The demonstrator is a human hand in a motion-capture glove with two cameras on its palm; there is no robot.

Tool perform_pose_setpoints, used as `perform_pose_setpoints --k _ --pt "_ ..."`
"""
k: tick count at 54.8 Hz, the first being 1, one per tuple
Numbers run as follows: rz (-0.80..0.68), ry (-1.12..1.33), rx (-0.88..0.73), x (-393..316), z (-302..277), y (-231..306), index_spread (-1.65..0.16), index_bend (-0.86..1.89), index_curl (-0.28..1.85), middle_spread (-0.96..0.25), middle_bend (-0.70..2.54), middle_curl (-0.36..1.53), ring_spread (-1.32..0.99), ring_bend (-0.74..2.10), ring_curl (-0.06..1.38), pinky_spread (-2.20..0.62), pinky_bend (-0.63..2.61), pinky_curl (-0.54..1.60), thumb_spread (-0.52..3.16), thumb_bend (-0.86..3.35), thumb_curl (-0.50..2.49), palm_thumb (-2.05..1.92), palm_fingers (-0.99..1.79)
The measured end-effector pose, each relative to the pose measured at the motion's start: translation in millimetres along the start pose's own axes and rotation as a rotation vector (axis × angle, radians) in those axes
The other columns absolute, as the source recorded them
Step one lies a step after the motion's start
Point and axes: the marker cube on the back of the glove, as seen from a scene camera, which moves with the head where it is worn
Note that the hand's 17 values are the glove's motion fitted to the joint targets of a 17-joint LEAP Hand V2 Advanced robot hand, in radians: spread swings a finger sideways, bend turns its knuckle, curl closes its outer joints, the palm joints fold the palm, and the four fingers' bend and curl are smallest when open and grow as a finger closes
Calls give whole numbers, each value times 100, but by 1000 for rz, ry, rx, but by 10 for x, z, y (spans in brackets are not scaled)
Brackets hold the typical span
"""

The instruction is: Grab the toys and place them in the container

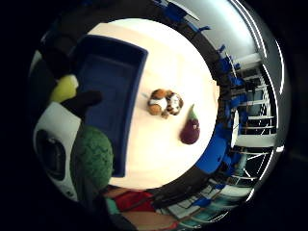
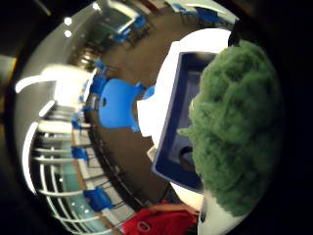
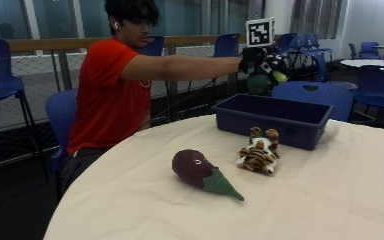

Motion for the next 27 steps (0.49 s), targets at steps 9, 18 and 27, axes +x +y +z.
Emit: perform_pose_setpoints --k 9,18,27 --pt "38 89 -164 113 319 -6 -46 32 85 -47 31 58 -40 42 40 -29 104 46 89 5 73 53 29" --pt "-27 115 -168 484 490 197 -40 5 64 -21 8 45 -13 15 29 -6 126 45 110 -8 57 23 -27" --pt "177 -15 -156 1164 487 444 -35 9 51 -9 9 36 -1 12 23 7 131 44 110 -8 44 -6 -34"
